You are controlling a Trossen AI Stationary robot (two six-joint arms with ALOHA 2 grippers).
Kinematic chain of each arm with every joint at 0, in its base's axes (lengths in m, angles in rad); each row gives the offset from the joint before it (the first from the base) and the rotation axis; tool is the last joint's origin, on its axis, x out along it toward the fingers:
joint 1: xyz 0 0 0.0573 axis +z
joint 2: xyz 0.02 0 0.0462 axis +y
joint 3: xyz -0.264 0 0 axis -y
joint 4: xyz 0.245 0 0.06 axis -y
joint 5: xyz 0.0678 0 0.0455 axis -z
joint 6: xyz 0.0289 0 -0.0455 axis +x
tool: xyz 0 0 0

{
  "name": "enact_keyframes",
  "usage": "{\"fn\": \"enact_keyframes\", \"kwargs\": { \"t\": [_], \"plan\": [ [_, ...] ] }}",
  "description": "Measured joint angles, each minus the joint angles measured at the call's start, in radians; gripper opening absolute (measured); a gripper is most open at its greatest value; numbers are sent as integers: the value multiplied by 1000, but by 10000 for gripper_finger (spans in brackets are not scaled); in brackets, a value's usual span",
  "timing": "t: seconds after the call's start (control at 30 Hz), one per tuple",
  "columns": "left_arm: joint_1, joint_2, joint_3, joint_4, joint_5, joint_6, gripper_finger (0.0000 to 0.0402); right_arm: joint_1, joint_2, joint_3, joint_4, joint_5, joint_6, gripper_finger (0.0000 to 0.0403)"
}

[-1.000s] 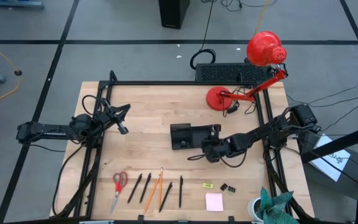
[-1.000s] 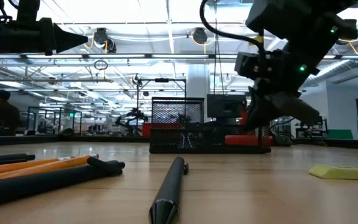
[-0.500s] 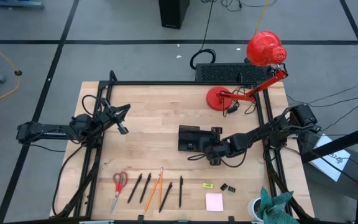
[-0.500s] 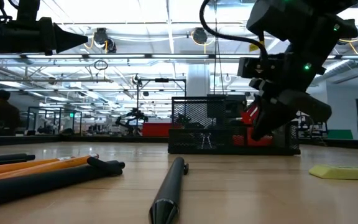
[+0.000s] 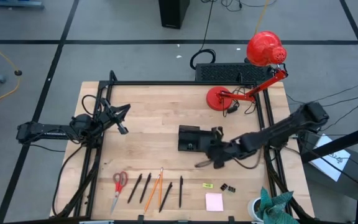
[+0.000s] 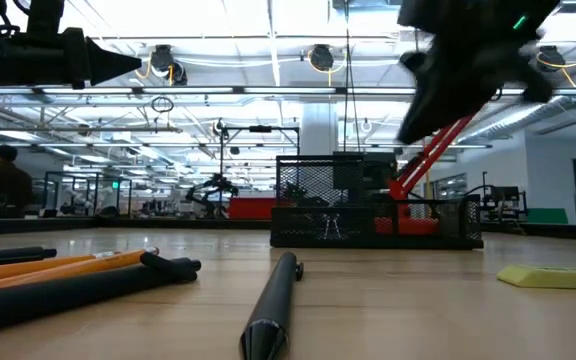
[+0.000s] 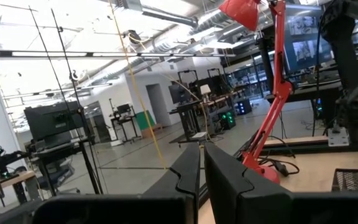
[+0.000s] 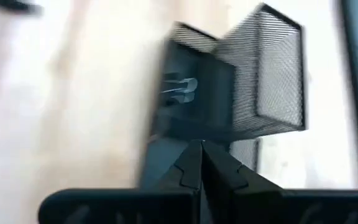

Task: Pick and place office supplies into organizer
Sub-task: Put the top right black binder clip into the black desk organizer

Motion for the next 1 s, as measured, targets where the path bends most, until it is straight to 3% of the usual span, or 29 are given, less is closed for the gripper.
{"fn": "enact_keyframes", "kwargs": {
  "t": [0.13, 0.37, 0.6, 1.0],
  "plan": [
    [0, 0, 0, -1, -4, 0, 31, 96, -7, 124, -275, -56, 189, 0],
    [0, 0, 0, -8, -9, -3, 31, 313, 155, 321, -573, -137, 407, 0],
    [0, 0, 0, -8, -9, -40, 31, 369, 206, 345, -574, -395, 490, 21],
    [0, 0, 0, -16, -9, -36, 31, 344, 208, 333, -455, -414, 505, 175]
  ]
}}
